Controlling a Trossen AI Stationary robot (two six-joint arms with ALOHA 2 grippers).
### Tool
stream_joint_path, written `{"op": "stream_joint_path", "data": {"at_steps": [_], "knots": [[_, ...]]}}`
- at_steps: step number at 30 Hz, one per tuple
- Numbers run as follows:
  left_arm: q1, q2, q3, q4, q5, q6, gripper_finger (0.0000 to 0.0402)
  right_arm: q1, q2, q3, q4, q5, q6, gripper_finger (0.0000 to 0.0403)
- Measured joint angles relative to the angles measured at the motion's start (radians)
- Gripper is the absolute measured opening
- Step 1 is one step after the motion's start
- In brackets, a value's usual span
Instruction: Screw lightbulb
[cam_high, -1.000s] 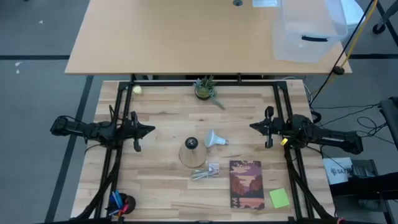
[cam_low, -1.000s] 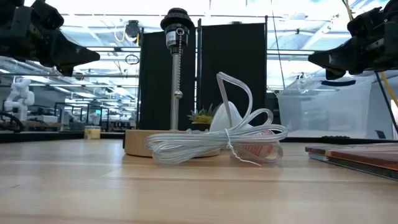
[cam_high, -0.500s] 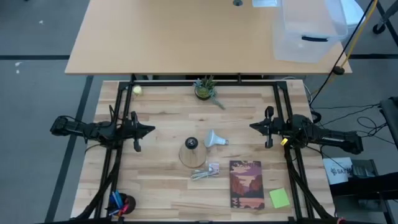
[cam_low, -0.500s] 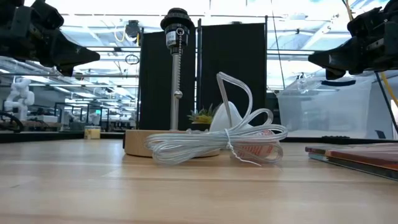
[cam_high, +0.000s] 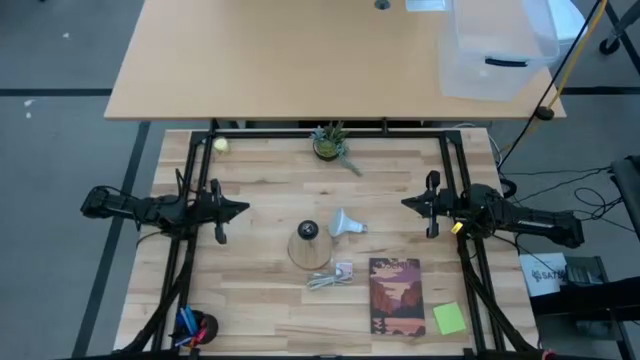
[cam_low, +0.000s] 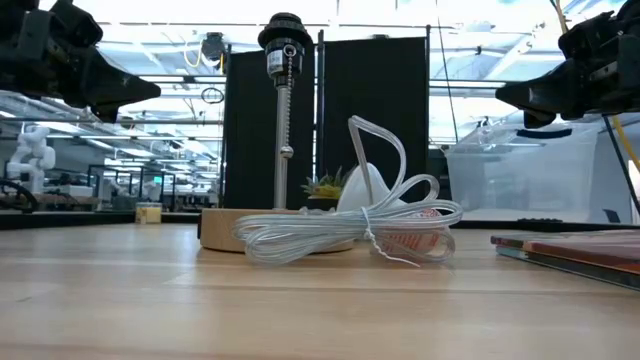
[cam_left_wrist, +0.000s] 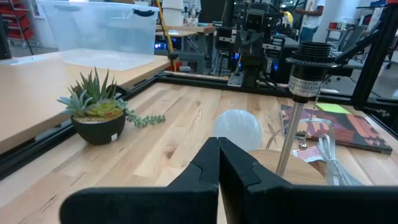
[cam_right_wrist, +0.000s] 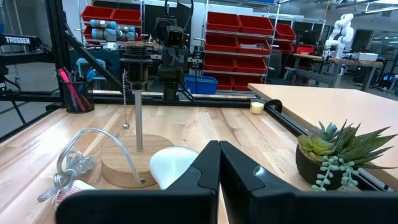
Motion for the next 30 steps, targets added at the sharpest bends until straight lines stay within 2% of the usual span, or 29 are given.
{"op": "stream_joint_path", "data": {"at_steps": [4, 8, 11, 14, 17, 20, 23, 25, 30], "knots": [[0.0, 0.0, 0.0, 0.0, 0.0, 0.0, 0.0, 0.0, 0.0, 0.0, 0.004, 0.0, 0.003, 0.0002], [0.0, 0.0, 0.0, 0.0, 0.0, 0.0, 0.0, 0.0, 0.0, 0.0, 0.005, 0.0, 0.105, 0.0002], [0.0, 0.0, 0.0, 0.0, 0.0, 0.001, 0.0, 0.0, 0.008, -0.001, 0.124, 0.003, 0.203, 0.0002], [0.0, 0.0, 0.0, 0.0, -0.001, 0.186, 0.0, 0.0, 0.024, 0.03, 0.213, -0.006, 0.275, 0.0002], [0.0, 0.0, 0.0, 0.0, -0.001, 0.397, 0.0, 0.0, 0.071, 0.1, 0.165, -0.006, 0.248, 0.0002], [0.0, 0.0, 0.0, 0.003, -0.001, 0.55, 0.0, 0.0, 0.166, 0.172, 0.119, 0.0, 0.231, 0.0002], [0.0, 0.0, -0.003, 0.039, 0.016, 0.615, 0.0, 0.0, 0.295, 0.246, 0.116, 0.001, 0.229, 0.0002], [0.0, 0.0, -0.003, 0.113, 0.039, 0.6, 0.0, 0.0, 0.401, 0.299, 0.115, 0.001, 0.229, 0.0002], [0.0, 0.0, -0.002, 0.333, 0.046, 0.441, 0.0, 0.0, 0.678, 0.415, 0.115, 0.002, 0.182, 0.0002]]}}
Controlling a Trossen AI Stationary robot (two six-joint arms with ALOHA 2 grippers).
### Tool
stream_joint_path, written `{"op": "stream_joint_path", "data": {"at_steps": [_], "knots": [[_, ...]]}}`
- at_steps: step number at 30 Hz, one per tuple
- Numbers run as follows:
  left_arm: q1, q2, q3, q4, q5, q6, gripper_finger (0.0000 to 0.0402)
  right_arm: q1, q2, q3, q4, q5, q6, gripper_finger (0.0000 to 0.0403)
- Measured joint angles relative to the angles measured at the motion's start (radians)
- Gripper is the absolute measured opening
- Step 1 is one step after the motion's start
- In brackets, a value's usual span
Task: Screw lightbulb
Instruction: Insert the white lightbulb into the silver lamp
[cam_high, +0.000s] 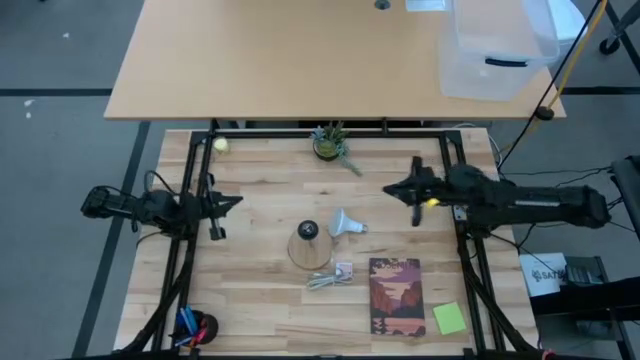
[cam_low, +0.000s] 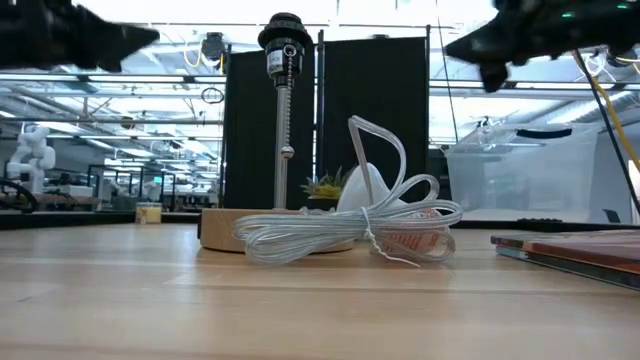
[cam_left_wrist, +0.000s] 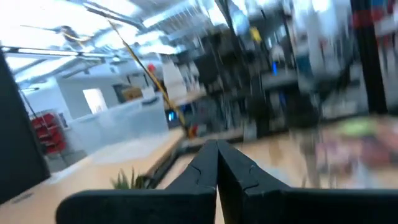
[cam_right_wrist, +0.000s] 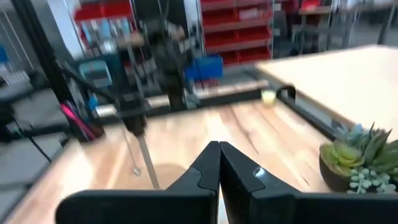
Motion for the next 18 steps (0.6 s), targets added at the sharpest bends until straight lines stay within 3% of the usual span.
{"op": "stream_joint_path", "data": {"at_steps": [3, 8, 18], "knots": [[0.0, 0.0, 0.001, 0.098, -0.019, -0.056, 0.0, -0.001, 0.138, 0.075, 0.006, 0.026, -0.011, 0.0002], [0.0, 0.0, 0.001, 0.112, -0.02, -0.067, 0.0, -0.001, 0.319, 0.194, -0.018, 0.028, 0.018, 0.0002], [0.0, 0.0, 0.001, 0.172, 0.034, -0.089, 0.0, -0.025, 0.554, 0.361, -0.12, 0.015, 0.091, 0.0002]]}}
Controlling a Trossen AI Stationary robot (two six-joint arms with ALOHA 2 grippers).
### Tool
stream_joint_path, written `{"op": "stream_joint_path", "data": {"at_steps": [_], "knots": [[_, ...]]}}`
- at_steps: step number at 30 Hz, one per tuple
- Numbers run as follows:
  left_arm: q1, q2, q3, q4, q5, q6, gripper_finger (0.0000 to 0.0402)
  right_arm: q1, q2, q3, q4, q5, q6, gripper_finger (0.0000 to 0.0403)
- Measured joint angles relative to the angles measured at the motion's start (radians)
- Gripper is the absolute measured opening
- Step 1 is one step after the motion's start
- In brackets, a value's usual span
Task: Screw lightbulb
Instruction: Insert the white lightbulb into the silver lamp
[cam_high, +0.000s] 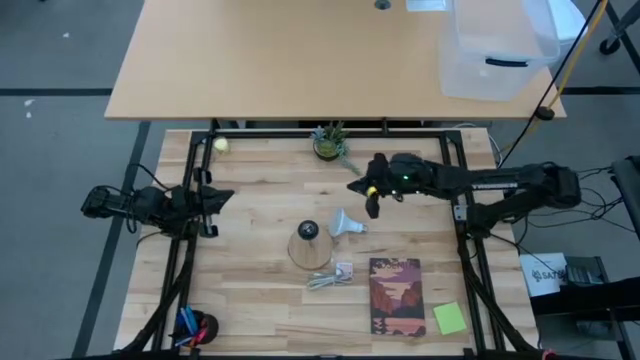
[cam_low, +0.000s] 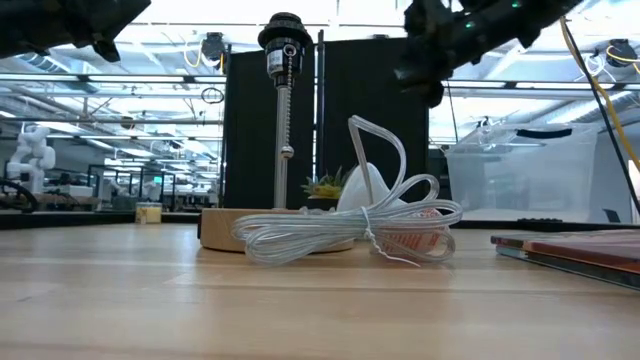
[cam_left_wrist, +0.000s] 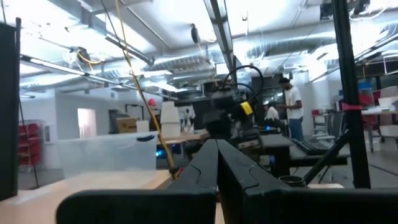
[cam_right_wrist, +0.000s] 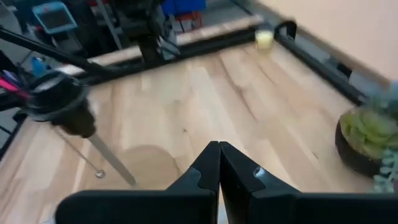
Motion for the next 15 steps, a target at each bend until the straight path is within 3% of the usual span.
{"op": "stream_joint_path", "data": {"at_steps": [8, 15], "knots": [[0.0, 0.084, 0.001, 0.001, -0.02, -0.036, 0.0005, -0.015, 0.133, 0.205, -0.356, -0.051, -0.005, 0.0014], [0.049, 0.335, 0.001, 0.163, -0.028, -0.1, 0.0054, -0.013, 0.187, 0.303, -0.5, -0.016, -0.144, 0.0076]]}}
